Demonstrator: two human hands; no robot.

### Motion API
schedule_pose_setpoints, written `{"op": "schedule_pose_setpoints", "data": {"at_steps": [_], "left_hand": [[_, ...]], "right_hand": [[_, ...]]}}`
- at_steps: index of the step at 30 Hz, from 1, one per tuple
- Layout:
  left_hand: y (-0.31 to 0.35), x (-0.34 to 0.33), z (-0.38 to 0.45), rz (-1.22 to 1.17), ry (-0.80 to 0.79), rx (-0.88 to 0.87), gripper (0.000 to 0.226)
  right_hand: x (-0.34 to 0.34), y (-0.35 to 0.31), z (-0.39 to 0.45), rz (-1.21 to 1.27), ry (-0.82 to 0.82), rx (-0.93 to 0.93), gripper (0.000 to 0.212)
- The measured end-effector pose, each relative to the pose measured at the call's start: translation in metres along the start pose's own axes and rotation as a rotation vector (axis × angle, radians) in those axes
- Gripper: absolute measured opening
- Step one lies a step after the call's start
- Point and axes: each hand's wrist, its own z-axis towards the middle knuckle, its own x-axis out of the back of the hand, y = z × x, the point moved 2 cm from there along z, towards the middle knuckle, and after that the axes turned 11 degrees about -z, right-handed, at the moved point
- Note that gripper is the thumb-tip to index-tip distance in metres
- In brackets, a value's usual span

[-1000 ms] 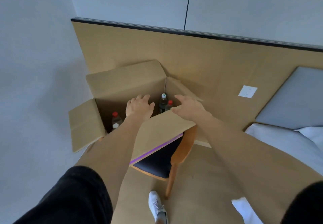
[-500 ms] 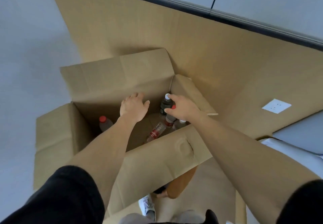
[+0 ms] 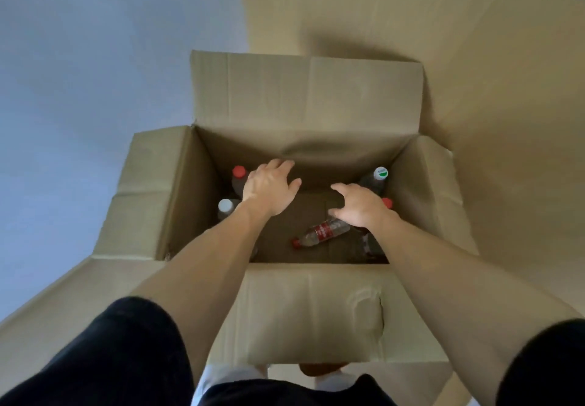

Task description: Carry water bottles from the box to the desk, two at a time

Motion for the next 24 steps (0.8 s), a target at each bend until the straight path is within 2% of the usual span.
{"op": "schedule_pose_setpoints", "data": {"at_steps": [13,17,24], "left_hand": [[-0.029,-0.026,0.005,-0.048,0.010,0.191,0.058],[-0.037,-0.034,0.007,-0.041,-0.004,0.232,0.059],[-0.043,-0.040,0.013,-0.025,-0.022,0.226,0.063]], "right_hand": [[-0.076,0.001,0.093,-0.170,-0.256,0.152,0.077],[-0.100,0.005,0.115,-0.269,-0.319,0.233,0.070],[-0.141,0.013,0.142,-0.322,-0.299,0.324,0.059]]}}
